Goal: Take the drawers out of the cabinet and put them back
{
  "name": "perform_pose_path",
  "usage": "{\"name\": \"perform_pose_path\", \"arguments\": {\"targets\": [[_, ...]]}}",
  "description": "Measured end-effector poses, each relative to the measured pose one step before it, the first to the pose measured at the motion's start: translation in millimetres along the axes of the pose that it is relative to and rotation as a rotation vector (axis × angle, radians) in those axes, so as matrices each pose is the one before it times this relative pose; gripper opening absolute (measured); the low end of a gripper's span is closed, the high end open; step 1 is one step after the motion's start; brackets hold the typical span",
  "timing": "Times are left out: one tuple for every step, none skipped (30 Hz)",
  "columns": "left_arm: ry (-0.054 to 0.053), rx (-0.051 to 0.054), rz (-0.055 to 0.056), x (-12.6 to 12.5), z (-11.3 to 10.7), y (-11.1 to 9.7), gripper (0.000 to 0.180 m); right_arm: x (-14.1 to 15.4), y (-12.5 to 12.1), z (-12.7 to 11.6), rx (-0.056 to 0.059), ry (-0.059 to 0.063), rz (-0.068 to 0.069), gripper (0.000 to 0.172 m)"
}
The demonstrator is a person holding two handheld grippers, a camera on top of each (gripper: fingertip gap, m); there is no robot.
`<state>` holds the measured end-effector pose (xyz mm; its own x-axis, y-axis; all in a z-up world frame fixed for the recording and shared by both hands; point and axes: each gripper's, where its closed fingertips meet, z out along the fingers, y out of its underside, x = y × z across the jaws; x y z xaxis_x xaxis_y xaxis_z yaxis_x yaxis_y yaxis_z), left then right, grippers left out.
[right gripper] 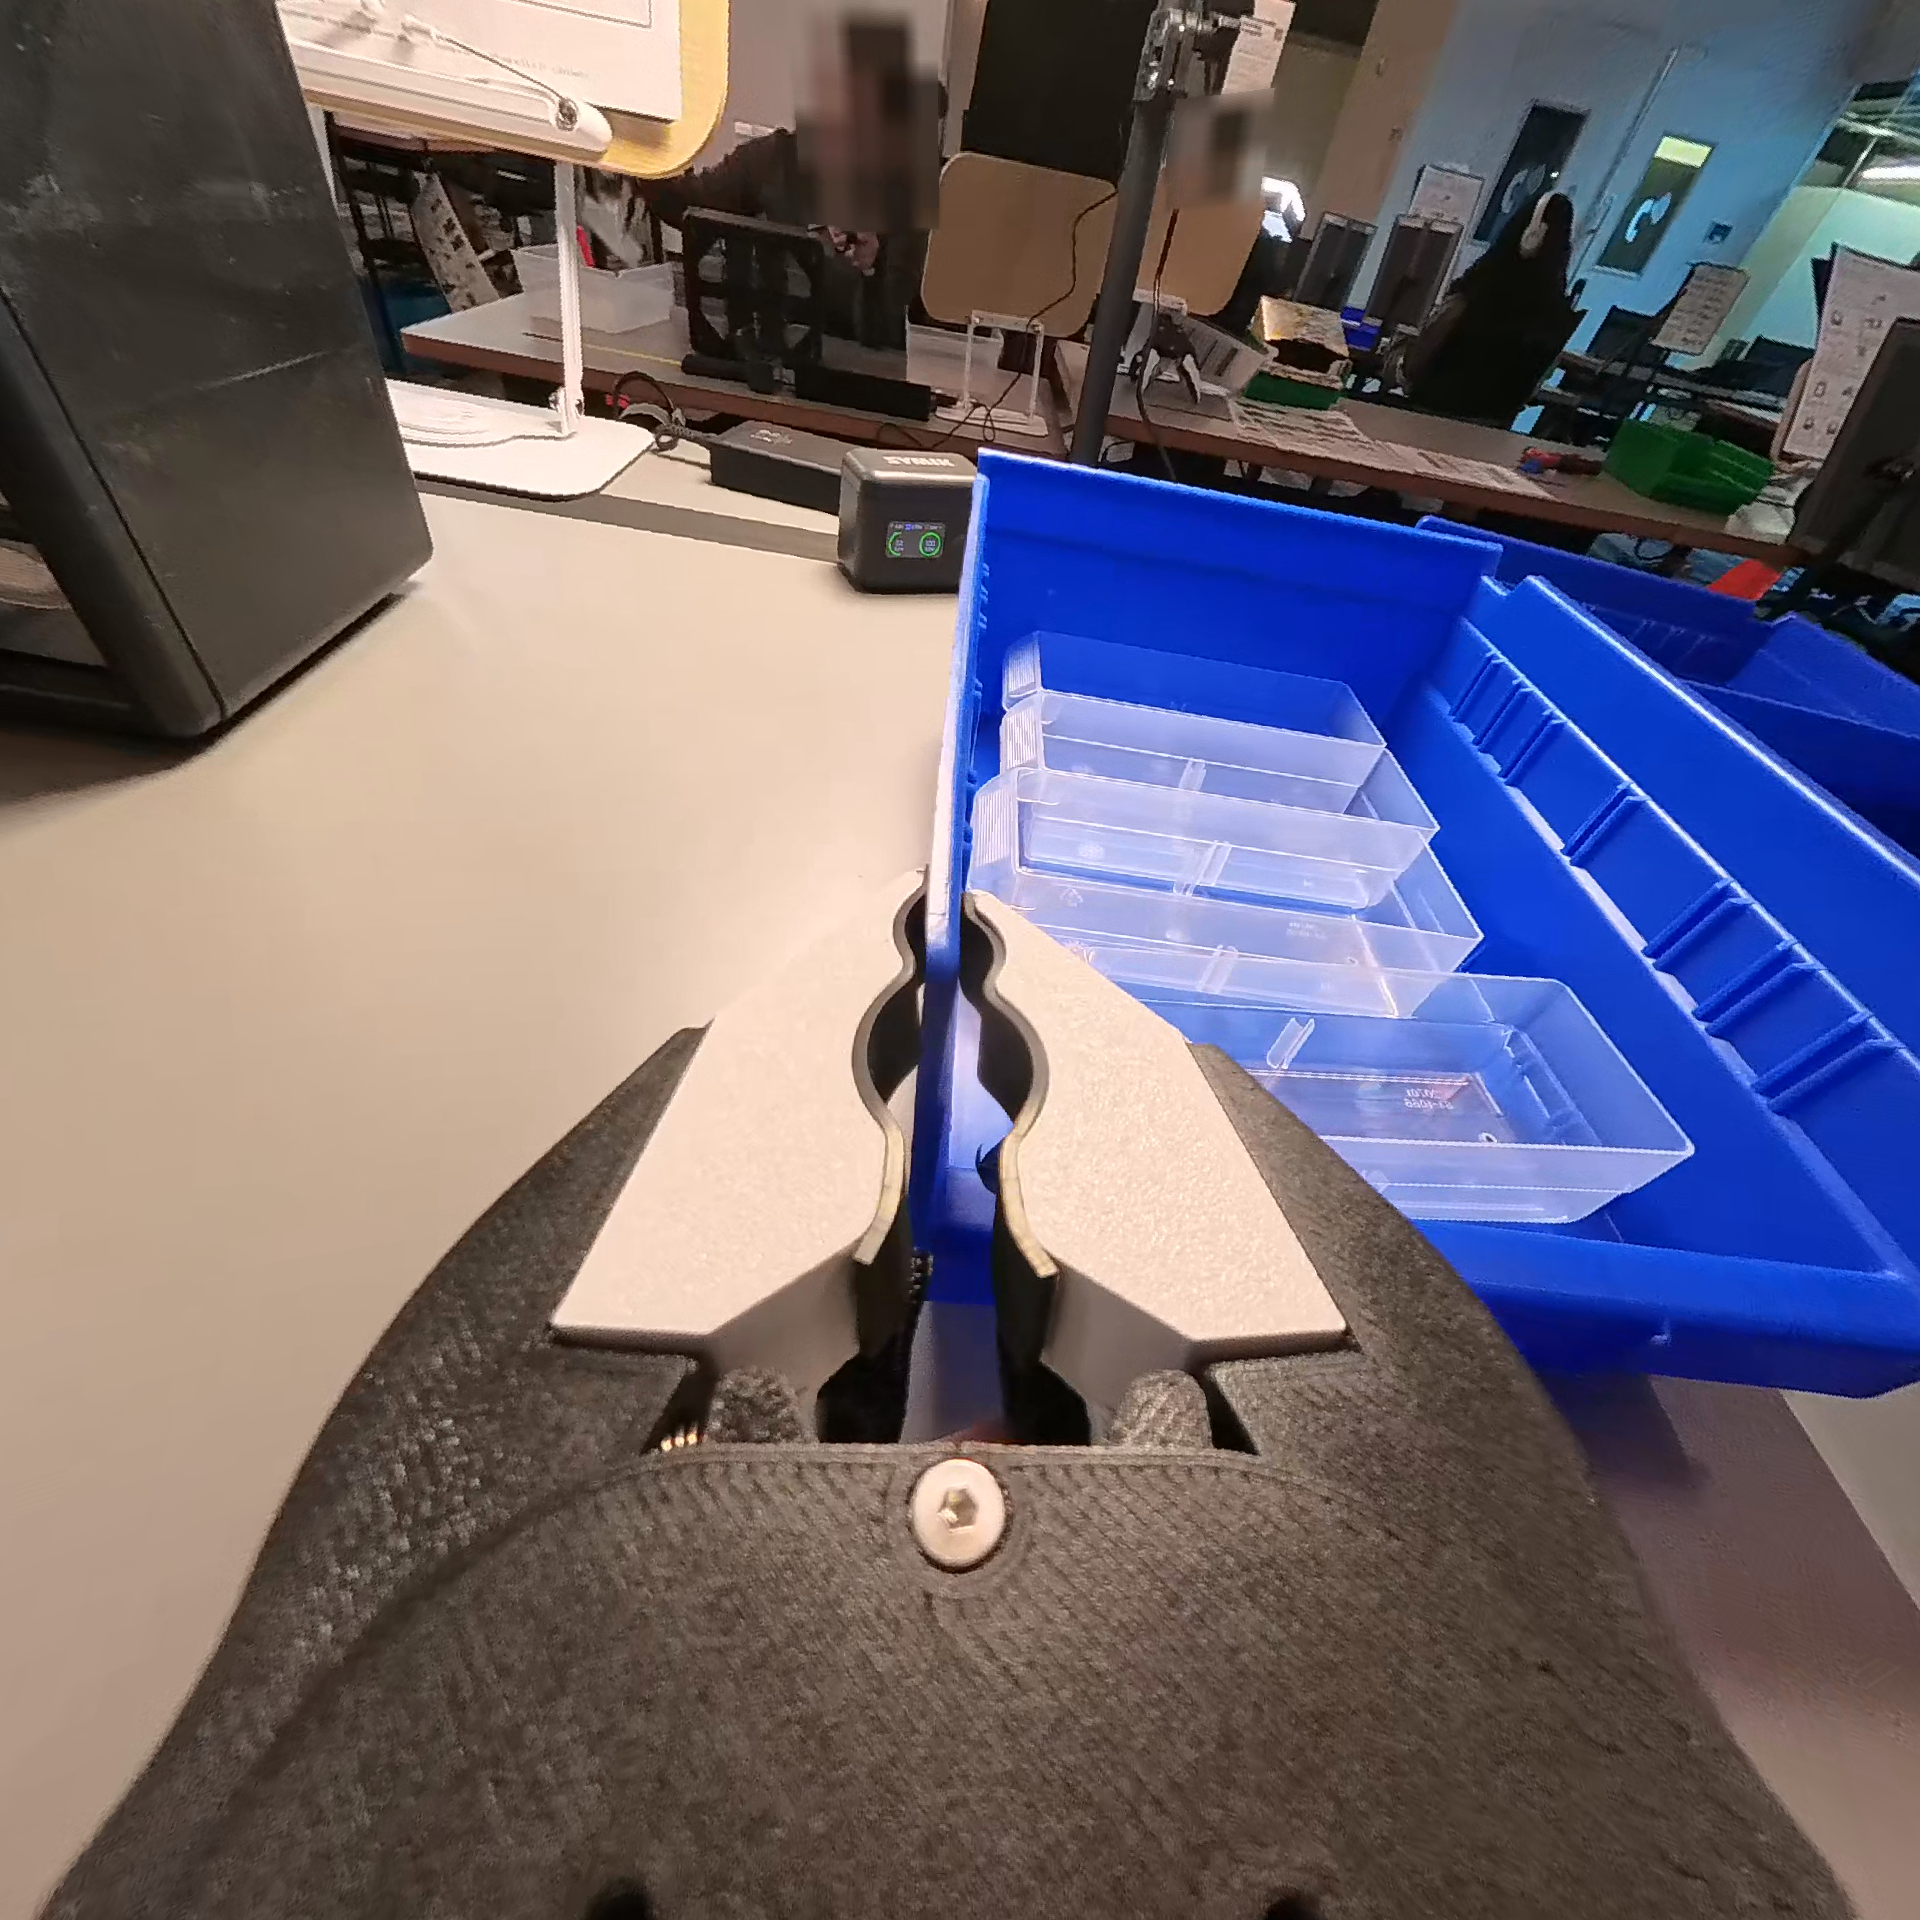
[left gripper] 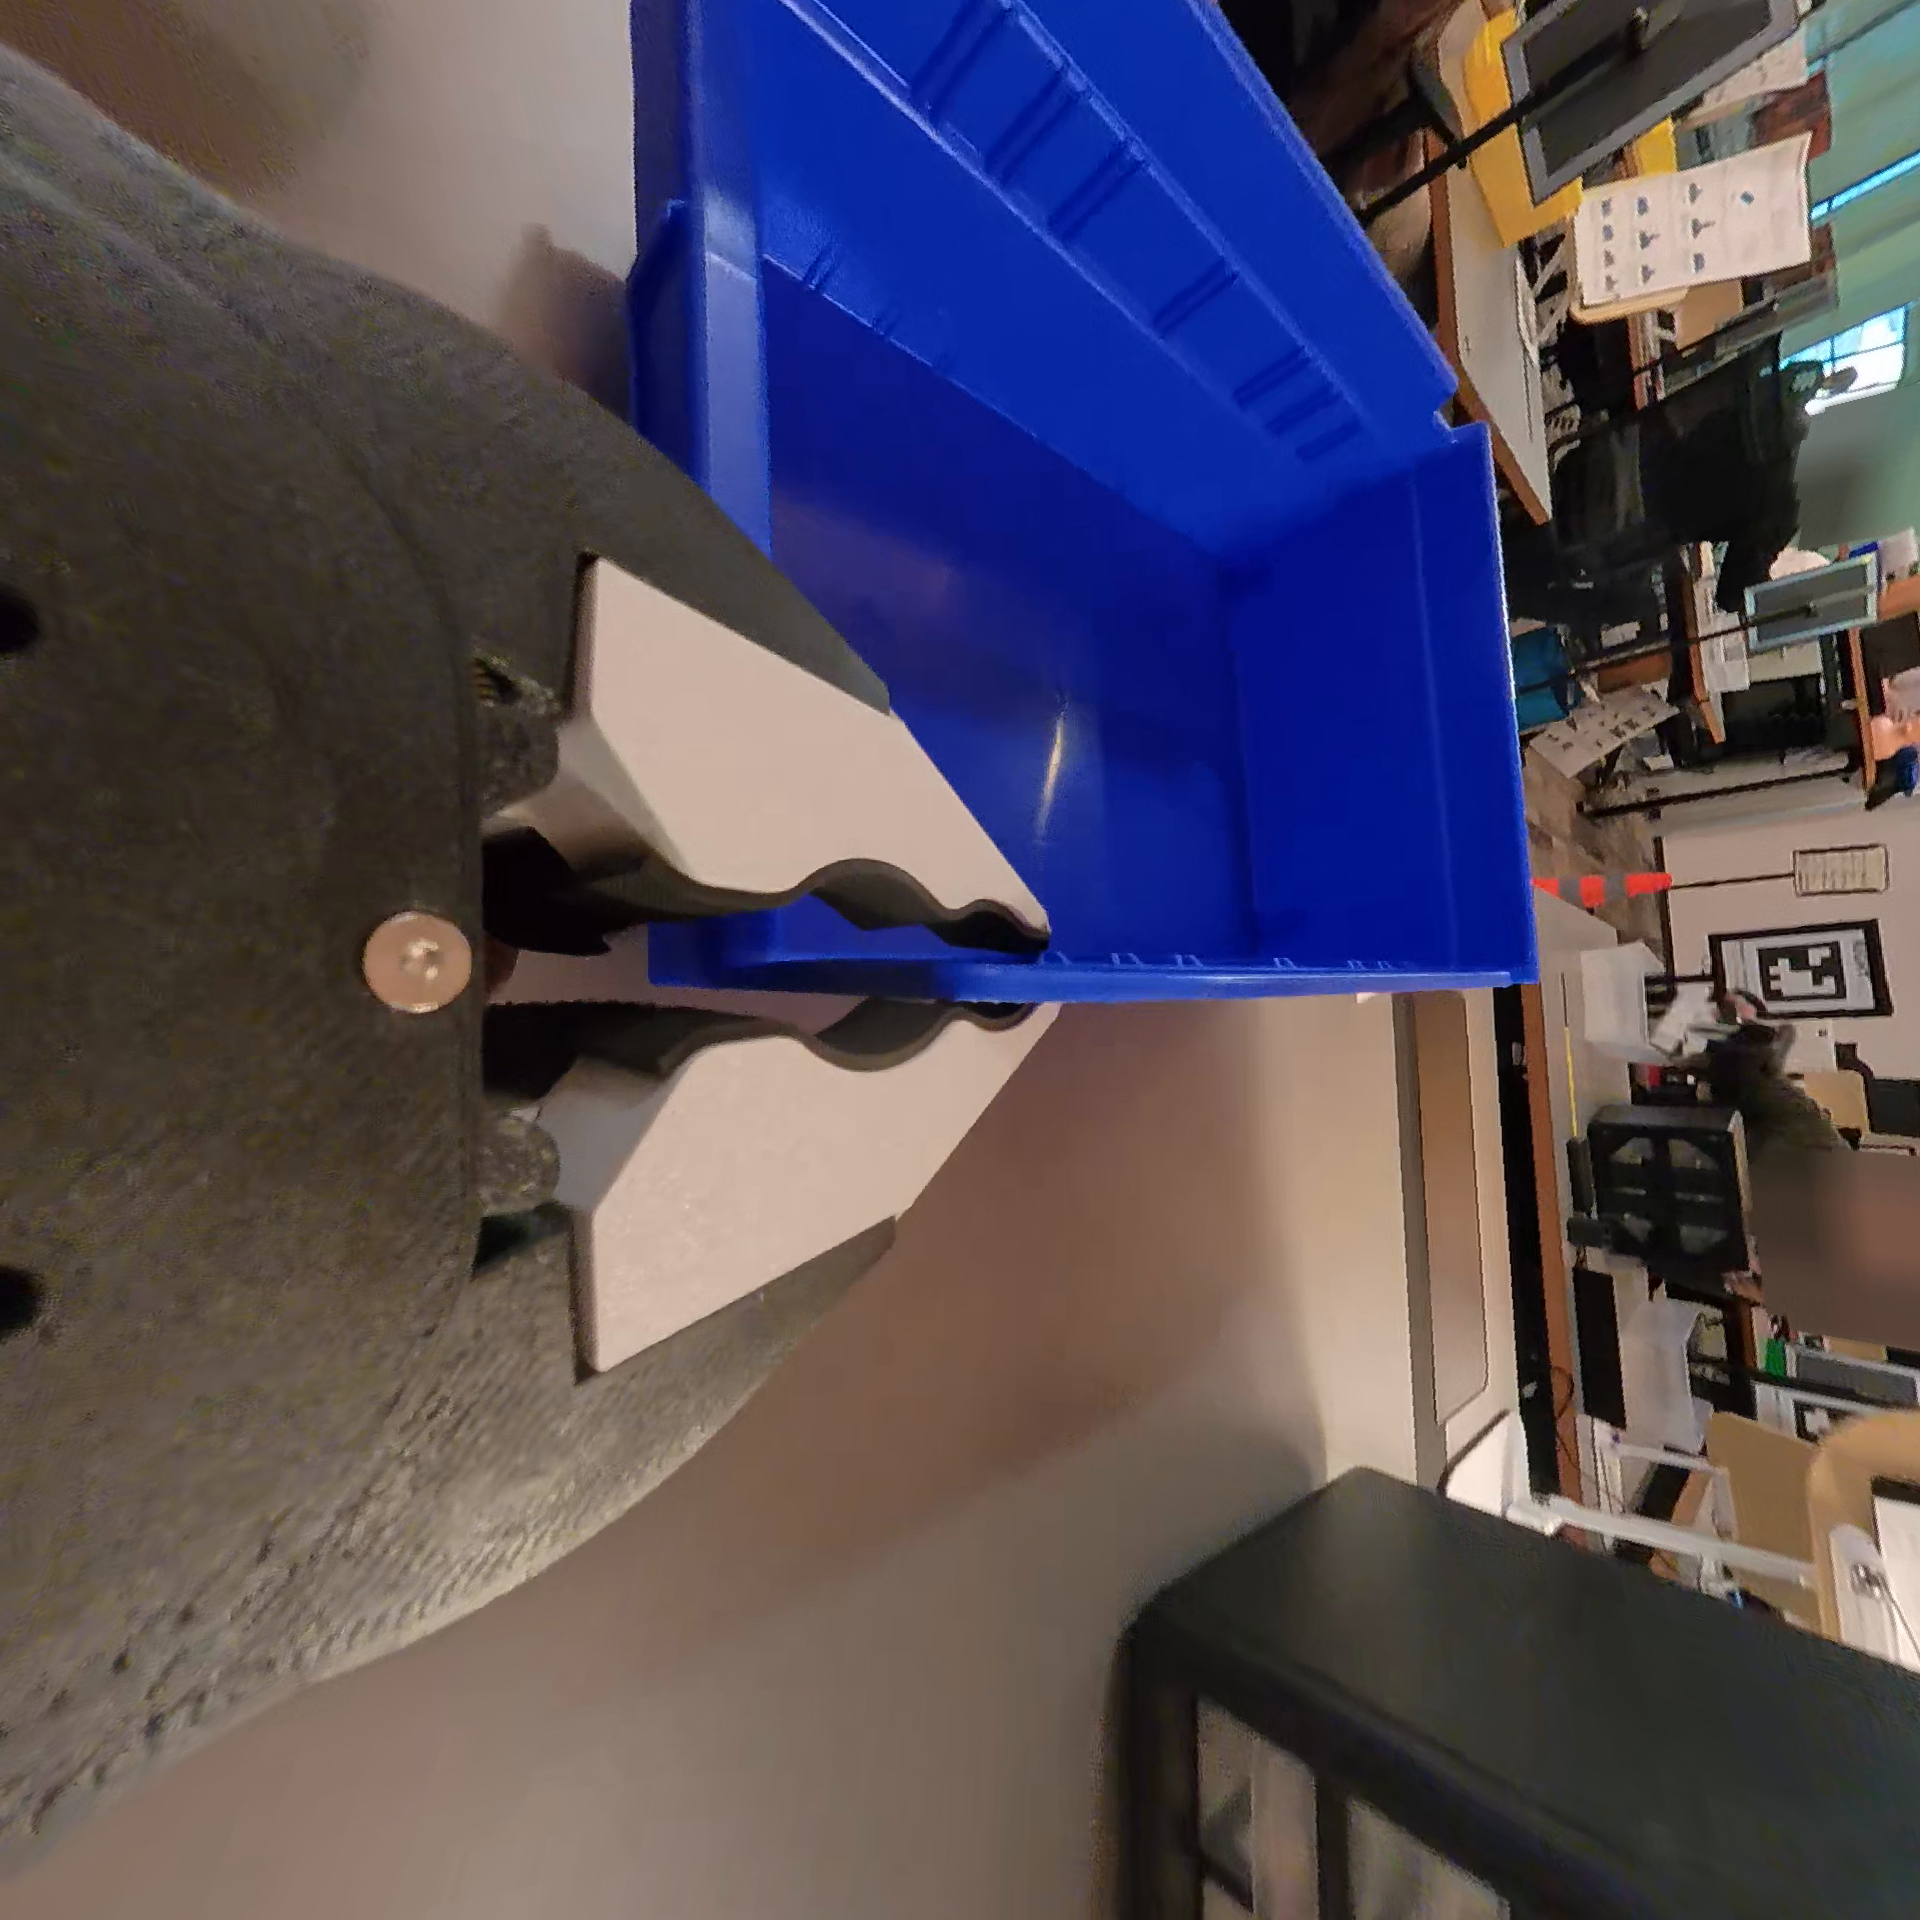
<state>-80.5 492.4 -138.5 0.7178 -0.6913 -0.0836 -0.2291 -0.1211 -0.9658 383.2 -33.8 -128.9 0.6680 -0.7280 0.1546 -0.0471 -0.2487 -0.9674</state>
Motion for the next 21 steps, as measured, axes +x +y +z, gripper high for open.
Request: {"name": "perform_pose_path", "arguments": {"targets": [[0.0155,0.0010,-0.0058,2.93,-6.11,1.17,0.005,-0.14,0.03,0.00,-0.0001,-0.0015,0.0010,0.003],[0.0148,0.0014,-0.0056,2.71,-5.98,1.22,0.005,-0.09,0.03,0.01,-0.0001,-0.0013,0.0007,0.003],[0.0130,0.0012,-0.0045,2.66,-5.79,1.18,0.005,-0.04,-0.04,-0.01,-0.0002,-0.0017,0.0012,0.003],[0.0112,0.0007,-0.0025,2.48,-5.53,1.16,0.005,-0.06,0.05,0.06,-0.0005,-0.0032,0.0036,0.003],[0.0106,0.0008,-0.0007,2.55,-5.28,1.18,0.005,0.03,0.29,-0.07,-0.0017,-0.0045,0.0067,0.003],[0.0121,0.0008,-0.0006,2.93,-5.16,1.04,0.005,0.01,0.22,-0.41,-0.0013,-0.0046,0.0082,0.003],[0.0137,0.0010,-0.0021,3.33,-5.11,1.10,0.005,0.00,0.30,-0.96,-0.0012,-0.0042,0.0094,0.003],[0.0159,0.0023,-0.0023,3.73,-5.29,0.99,0.005,-0.17,0.44,-1.58,-0.0012,-0.0054,0.0107,0.003],[0.0183,0.0040,-0.0024,4.34,-5.09,1.54,0.005,-0.58,0.45,-2.22,-0.0003,-0.0080,0.0115,0.003],[0.0140,0.0076,-0.0029,3.70,-5.28,1.24,0.005,-0.93,0.47,-2.64,-0.0001,-0.0095,0.0095,0.003],[0.0079,0.0069,0.0047,2.96,-5.46,1.02,0.005,-1.05,0.59,-2.98,0.0000,-0.0082,0.0063,0.003],[0.0097,0.0030,0.0128,3.28,-5.24,1.08,0.005,-1.21,0.65,-3.29,-0.0002,-0.0070,0.0046,0.003],[0.0161,0.0024,0.0102,3.96,-5.09,0.89,0.005,-1.77,0.84,-3.58,-0.0007,-0.0080,0.0044,0.003],[0.0209,0.0024,0.0055,4.65,-4.77,0.79,0.004,-2.23,0.87,-4.28,-0.0005,-0.0103,0.0058,0.004],[0.0218,0.0014,0.0060,4.80,-4.56,0.77,0.004,-2.84,0.99,-4.96,-0.0004,-0.0122,0.0060,0.004],[0.0222,0.0002,0.0075,4.88,-4.38,0.87,0.005,-2.99,1.15,-5.83,-0.0001,-0.0123,0.0038,0.004],[0.0242,0.0002,0.0049,4.97,-4.17,0.72,0.005,-3.35,1.27,-6.66,0.0003,-0.0123,-0.0014,0.004],[0.0260,0.0009,0.0023,5.00,-4.13,0.65,0.005,-3.72,1.60,-7.52,0.0007,-0.0139,-0.0054,0.004],[0.0259,0.0011,0.0037,4.82,-4.19,0.65,0.005,-3.90,1.80,-8.06,0.0068,-0.0178,0.0003,0.004],[0.0255,0.0012,0.0059,4.46,-4.19,0.75,0.004,-3.81,1.79,-8.78,0.0097,-0.0235,0.0083,0.004],[0.0260,0.0017,0.0065,4.43,-4.01,0.75,0.004,-3.35,1.77,-9.33,0.0069,-0.0265,0.0071,0.004]]}}
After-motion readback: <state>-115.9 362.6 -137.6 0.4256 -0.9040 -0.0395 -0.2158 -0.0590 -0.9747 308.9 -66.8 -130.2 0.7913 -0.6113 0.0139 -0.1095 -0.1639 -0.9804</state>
